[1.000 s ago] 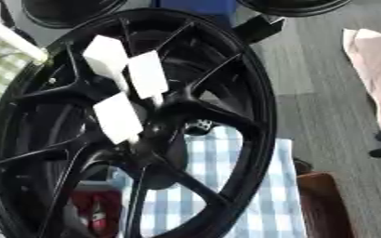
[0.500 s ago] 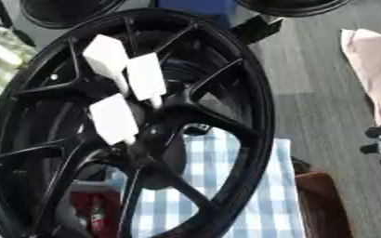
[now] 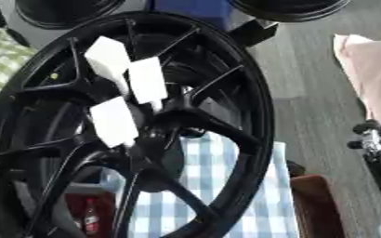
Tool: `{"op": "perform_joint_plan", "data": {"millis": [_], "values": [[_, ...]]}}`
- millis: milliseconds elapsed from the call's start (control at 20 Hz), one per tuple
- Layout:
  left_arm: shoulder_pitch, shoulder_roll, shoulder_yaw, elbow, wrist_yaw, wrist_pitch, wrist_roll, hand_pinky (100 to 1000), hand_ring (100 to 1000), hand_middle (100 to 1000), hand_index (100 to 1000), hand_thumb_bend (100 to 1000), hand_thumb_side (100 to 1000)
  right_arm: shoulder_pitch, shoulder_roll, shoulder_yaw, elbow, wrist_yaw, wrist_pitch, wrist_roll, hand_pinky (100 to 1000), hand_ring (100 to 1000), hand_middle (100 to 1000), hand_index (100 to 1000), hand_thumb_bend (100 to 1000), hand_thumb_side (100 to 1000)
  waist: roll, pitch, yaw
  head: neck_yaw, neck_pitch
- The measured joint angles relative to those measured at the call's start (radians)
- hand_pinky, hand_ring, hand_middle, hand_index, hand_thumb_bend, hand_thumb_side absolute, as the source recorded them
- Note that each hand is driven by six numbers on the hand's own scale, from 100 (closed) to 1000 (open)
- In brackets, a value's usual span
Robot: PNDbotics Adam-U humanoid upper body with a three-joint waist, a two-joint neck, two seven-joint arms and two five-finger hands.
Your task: Pull the pin out of the wheel hub.
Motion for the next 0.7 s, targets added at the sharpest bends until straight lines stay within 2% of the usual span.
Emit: {"op": "perform_joint_plan", "data": {"millis": [50,100,200,300,350,400,450,500,550,600,650,700], "values": [[0.022,0.0,0.016,0.025,0.008,0.002,0.003,973,877,862,882,756,757,-0.002,-0.001,0.004,0.0,0.0,0.0,0.003,803,569,685,612,100,714,0.0,0.0,-0.006,0.007,0.0],[0.038,0.0,0.029,0.053,0.018,0.0,0.004,967,875,862,888,879,813,-0.003,-0.003,0.005,0.0,-0.001,0.001,0.005,803,569,685,612,100,714,0.0,0.0,-0.009,0.014,0.0],[0.047,0.002,0.043,0.104,0.044,-0.017,0.007,955,869,857,889,967,877,-0.006,-0.003,0.008,0.0,-0.002,0.0,0.009,803,569,685,612,100,714,0.0,0.0,-0.011,0.021,0.0],[0.046,0.007,0.045,0.155,0.067,-0.044,0.011,940,858,844,883,979,871,-0.007,-0.003,0.01,0.0,-0.005,0.0,0.011,802,569,685,612,100,714,0.0,0.0,-0.014,0.025,0.0],[0.045,0.01,0.045,0.178,0.075,-0.058,0.012,926,845,829,875,883,850,-0.008,-0.003,0.01,0.0,-0.007,0.0,0.011,802,569,685,612,100,714,0.0,0.0,-0.015,0.025,0.0],[0.044,0.011,0.045,0.198,0.082,-0.074,0.014,921,839,823,872,849,841,-0.009,-0.003,0.01,0.0,-0.008,0.0,0.011,802,569,685,612,100,714,0.0,0.0,-0.015,0.026,0.0],[0.042,0.011,0.045,0.215,0.089,-0.09,0.018,900,808,784,844,651,794,-0.01,-0.003,0.01,0.0,-0.009,0.0,0.012,802,569,685,612,100,713,0.0,0.0,-0.015,0.027,0.0],[0.039,0.011,0.045,0.23,0.097,-0.105,0.024,883,786,759,821,480,790,-0.01,-0.003,0.01,0.0,-0.009,0.0,0.012,802,569,685,612,100,713,0.0,0.0,-0.015,0.027,0.0],[0.036,0.011,0.047,0.241,0.107,-0.12,0.033,866,758,728,790,366,767,-0.01,-0.004,0.01,0.0,-0.009,0.0,0.012,802,569,685,612,100,712,0.0,0.0,-0.015,0.027,0.0],[0.033,0.011,0.051,0.248,0.119,-0.136,0.044,858,739,702,773,379,774,-0.01,-0.004,0.01,0.0,-0.009,0.0,0.012,802,569,685,612,100,710,0.0,0.0,-0.015,0.027,0.0],[0.028,0.011,0.057,0.251,0.132,-0.152,0.057,854,724,684,763,294,743,-0.01,-0.004,0.01,0.0,-0.009,0.0,0.012,802,569,684,611,100,710,0.0,0.0,-0.015,0.027,0.0],[0.026,0.011,0.063,0.251,0.145,-0.169,0.072,848,708,668,753,269,745,-0.01,-0.004,0.01,0.0,-0.01,0.0,0.012,802,569,684,612,100,709,0.0,0.0,-0.015,0.027,0.0]]}}
